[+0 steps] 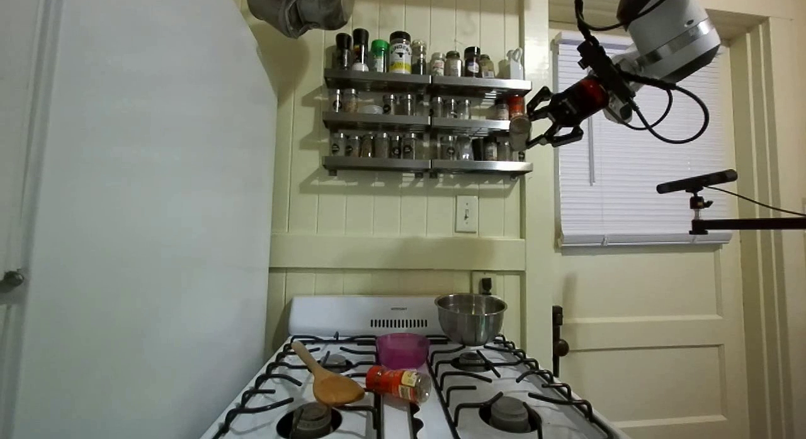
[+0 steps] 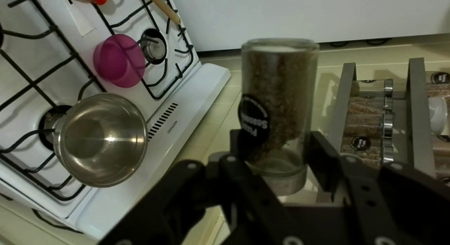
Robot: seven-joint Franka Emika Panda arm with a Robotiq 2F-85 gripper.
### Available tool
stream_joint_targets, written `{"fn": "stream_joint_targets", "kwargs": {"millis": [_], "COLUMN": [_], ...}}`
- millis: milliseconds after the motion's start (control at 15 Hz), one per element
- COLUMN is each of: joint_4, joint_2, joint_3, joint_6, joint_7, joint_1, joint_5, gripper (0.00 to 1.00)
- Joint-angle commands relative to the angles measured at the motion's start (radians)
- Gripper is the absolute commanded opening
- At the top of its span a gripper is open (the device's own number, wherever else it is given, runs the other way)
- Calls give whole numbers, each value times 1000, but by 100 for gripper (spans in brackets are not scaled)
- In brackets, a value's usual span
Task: Pick up one jar from the topmost shelf and shake it over the silver bowl on the right then place it back on the shelf.
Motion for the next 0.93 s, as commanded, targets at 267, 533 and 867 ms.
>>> {"fn": "stream_joint_targets", "kwargs": {"millis": [267, 533, 867], "joint_4": [15, 33, 124], "joint_2": [243, 388, 547], "joint_3": [-14, -21, -41], "joint_6": [-103, -178, -393], "joint_7": [87, 128, 198], "joint_1": [-77, -102, -130], "joint_5": [135, 183, 254], "gripper": [23, 23, 23]}}
